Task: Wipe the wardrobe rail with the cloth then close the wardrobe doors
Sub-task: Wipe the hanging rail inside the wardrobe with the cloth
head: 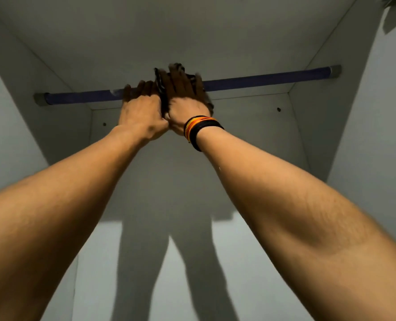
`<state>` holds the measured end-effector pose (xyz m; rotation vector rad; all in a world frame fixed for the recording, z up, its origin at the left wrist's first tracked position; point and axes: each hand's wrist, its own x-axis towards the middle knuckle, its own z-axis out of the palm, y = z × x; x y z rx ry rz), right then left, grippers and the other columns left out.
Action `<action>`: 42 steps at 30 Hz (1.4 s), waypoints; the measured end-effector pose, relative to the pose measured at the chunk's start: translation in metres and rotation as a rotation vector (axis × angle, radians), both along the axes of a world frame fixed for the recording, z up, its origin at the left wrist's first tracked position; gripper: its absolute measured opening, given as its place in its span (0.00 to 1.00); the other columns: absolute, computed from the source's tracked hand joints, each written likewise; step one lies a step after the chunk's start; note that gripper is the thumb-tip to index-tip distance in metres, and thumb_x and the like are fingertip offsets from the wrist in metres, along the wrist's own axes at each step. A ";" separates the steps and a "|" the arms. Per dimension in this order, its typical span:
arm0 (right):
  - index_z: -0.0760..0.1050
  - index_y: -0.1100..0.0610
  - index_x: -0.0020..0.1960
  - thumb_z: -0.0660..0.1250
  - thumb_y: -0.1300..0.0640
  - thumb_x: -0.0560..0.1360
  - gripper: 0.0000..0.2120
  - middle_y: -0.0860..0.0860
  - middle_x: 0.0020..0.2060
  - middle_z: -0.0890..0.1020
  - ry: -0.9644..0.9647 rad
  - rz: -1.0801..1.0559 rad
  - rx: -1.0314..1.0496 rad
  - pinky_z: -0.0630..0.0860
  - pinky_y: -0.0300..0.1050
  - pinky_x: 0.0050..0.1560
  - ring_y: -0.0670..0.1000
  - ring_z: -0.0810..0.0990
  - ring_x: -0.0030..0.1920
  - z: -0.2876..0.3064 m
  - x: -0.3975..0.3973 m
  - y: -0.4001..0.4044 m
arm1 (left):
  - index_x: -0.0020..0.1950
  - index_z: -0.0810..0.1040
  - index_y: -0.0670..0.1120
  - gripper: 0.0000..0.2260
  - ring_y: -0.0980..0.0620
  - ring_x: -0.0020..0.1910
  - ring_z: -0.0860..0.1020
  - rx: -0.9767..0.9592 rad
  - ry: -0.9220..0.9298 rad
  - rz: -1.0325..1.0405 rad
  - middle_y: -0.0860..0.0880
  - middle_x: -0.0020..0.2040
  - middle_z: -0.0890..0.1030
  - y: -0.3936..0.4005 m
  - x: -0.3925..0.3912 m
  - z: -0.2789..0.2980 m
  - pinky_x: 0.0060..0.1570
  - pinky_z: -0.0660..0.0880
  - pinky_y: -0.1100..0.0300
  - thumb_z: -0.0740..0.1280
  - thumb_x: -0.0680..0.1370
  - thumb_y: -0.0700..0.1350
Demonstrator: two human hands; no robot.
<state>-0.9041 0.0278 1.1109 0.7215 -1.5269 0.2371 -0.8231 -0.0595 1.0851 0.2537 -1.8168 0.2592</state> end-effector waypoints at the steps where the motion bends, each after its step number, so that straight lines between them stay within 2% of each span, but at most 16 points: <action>1: 0.44 0.52 0.83 0.58 0.47 0.80 0.37 0.54 0.83 0.47 0.016 -0.022 0.018 0.37 0.63 0.80 0.54 0.44 0.83 0.001 -0.001 0.003 | 0.69 0.73 0.38 0.23 0.34 0.70 0.73 0.001 -0.002 -0.011 0.33 0.67 0.77 0.001 0.001 0.000 0.74 0.64 0.38 0.65 0.76 0.46; 4: 0.49 0.52 0.83 0.60 0.49 0.79 0.36 0.55 0.83 0.51 0.102 -0.072 0.026 0.38 0.64 0.80 0.55 0.49 0.83 -0.007 -0.016 0.034 | 0.69 0.72 0.37 0.22 0.33 0.68 0.74 -0.004 -0.002 -0.033 0.33 0.65 0.78 -0.004 0.004 -0.003 0.72 0.67 0.37 0.65 0.76 0.44; 9: 0.55 0.49 0.82 0.52 0.53 0.84 0.26 0.53 0.82 0.57 0.141 -0.051 -0.238 0.47 0.64 0.80 0.52 0.53 0.83 -0.024 -0.065 0.146 | 0.70 0.72 0.37 0.21 0.33 0.67 0.74 0.012 -0.005 -0.084 0.33 0.64 0.77 -0.004 0.004 -0.001 0.71 0.68 0.35 0.64 0.78 0.44; 12: 0.51 0.50 0.83 0.52 0.55 0.83 0.28 0.55 0.83 0.53 0.030 -0.163 -0.383 0.46 0.63 0.80 0.53 0.50 0.83 -0.021 -0.087 0.221 | 0.67 0.74 0.37 0.20 0.33 0.66 0.75 0.025 -0.002 -0.108 0.33 0.61 0.79 0.000 0.004 0.000 0.71 0.68 0.35 0.64 0.78 0.45; 15: 0.46 0.54 0.83 0.59 0.56 0.80 0.35 0.55 0.83 0.47 -0.148 -0.267 -0.437 0.43 0.67 0.80 0.55 0.46 0.83 -0.011 -0.090 0.257 | 0.65 0.74 0.38 0.18 0.33 0.63 0.77 0.026 -0.008 -0.127 0.34 0.55 0.80 0.000 0.004 0.000 0.71 0.68 0.36 0.64 0.78 0.45; 19: 0.50 0.59 0.82 0.60 0.59 0.79 0.35 0.60 0.82 0.50 -0.195 -0.163 -0.512 0.45 0.62 0.81 0.60 0.48 0.82 -0.004 -0.072 0.232 | 0.62 0.75 0.40 0.15 0.35 0.59 0.77 0.010 -0.057 -0.120 0.40 0.47 0.76 0.000 0.011 0.004 0.73 0.64 0.36 0.63 0.78 0.46; 22: 0.56 0.59 0.81 0.59 0.59 0.78 0.33 0.61 0.81 0.57 -0.099 -0.104 -0.360 0.48 0.58 0.81 0.60 0.54 0.81 -0.004 -0.049 0.176 | 0.69 0.72 0.40 0.19 0.35 0.69 0.72 0.002 -0.116 -0.048 0.36 0.62 0.77 0.003 0.014 0.008 0.78 0.56 0.38 0.61 0.80 0.46; 24: 0.54 0.57 0.82 0.59 0.57 0.78 0.34 0.60 0.81 0.56 -0.057 -0.075 -0.216 0.49 0.56 0.81 0.57 0.53 0.82 -0.002 -0.033 0.131 | 0.75 0.66 0.39 0.23 0.37 0.75 0.67 0.005 -0.106 -0.040 0.35 0.73 0.71 0.004 0.011 0.004 0.79 0.54 0.40 0.59 0.81 0.45; 26: 0.51 0.56 0.83 0.59 0.54 0.79 0.35 0.58 0.82 0.56 -0.034 -0.029 -0.121 0.48 0.55 0.82 0.55 0.53 0.82 0.000 -0.018 0.089 | 0.81 0.58 0.38 0.28 0.40 0.79 0.62 -0.055 0.002 -0.144 0.36 0.80 0.62 0.010 0.005 -0.008 0.80 0.56 0.44 0.58 0.81 0.42; 28: 0.49 0.56 0.83 0.62 0.53 0.77 0.39 0.57 0.81 0.61 -0.046 0.053 -0.090 0.52 0.53 0.81 0.54 0.60 0.81 0.001 -0.006 0.058 | 0.83 0.54 0.39 0.33 0.44 0.81 0.59 -0.191 0.122 -0.374 0.39 0.82 0.58 0.020 0.000 -0.024 0.81 0.55 0.50 0.58 0.78 0.38; 31: 0.49 0.53 0.82 0.66 0.56 0.76 0.40 0.59 0.73 0.73 -0.150 0.271 -0.037 0.69 0.53 0.72 0.59 0.76 0.69 0.001 0.005 0.044 | 0.84 0.51 0.47 0.36 0.47 0.81 0.60 -0.203 0.119 -0.664 0.43 0.83 0.60 0.036 -0.004 -0.032 0.80 0.57 0.50 0.58 0.76 0.35; 34: 0.31 0.52 0.81 0.69 0.59 0.73 0.53 0.65 0.68 0.76 -0.115 0.342 -0.052 0.76 0.56 0.64 0.62 0.81 0.61 -0.001 0.003 0.059 | 0.84 0.51 0.54 0.31 0.38 0.71 0.73 -0.020 0.059 -0.660 0.40 0.76 0.71 0.043 -0.009 -0.023 0.70 0.70 0.44 0.55 0.81 0.42; 36: 0.31 0.54 0.81 0.70 0.58 0.73 0.54 0.66 0.71 0.73 -0.127 0.320 -0.055 0.72 0.57 0.69 0.64 0.77 0.67 -0.002 -0.006 0.074 | 0.79 0.62 0.51 0.24 0.35 0.64 0.77 0.013 0.058 -0.594 0.40 0.69 0.77 0.046 -0.014 -0.021 0.61 0.75 0.45 0.55 0.82 0.44; 38: 0.38 0.56 0.83 0.68 0.51 0.75 0.49 0.62 0.79 0.63 -0.121 0.186 -0.042 0.53 0.55 0.81 0.59 0.61 0.80 -0.003 -0.019 0.091 | 0.70 0.70 0.47 0.16 0.36 0.59 0.78 -0.034 0.111 -0.510 0.41 0.63 0.80 0.053 -0.021 -0.020 0.52 0.74 0.47 0.54 0.83 0.45; 40: 0.43 0.57 0.83 0.62 0.44 0.77 0.43 0.55 0.82 0.56 -0.085 0.058 -0.016 0.39 0.53 0.82 0.53 0.50 0.83 -0.003 -0.029 0.108 | 0.64 0.75 0.44 0.14 0.37 0.56 0.80 -0.115 0.187 -0.339 0.41 0.60 0.81 0.062 -0.027 -0.016 0.50 0.74 0.47 0.55 0.84 0.47; 42: 0.44 0.55 0.83 0.56 0.40 0.78 0.41 0.53 0.83 0.53 -0.060 -0.007 0.020 0.37 0.54 0.82 0.51 0.48 0.83 -0.003 -0.036 0.117 | 0.60 0.79 0.42 0.13 0.38 0.54 0.81 -0.220 0.228 -0.124 0.41 0.57 0.82 0.066 -0.030 -0.010 0.50 0.76 0.46 0.57 0.84 0.45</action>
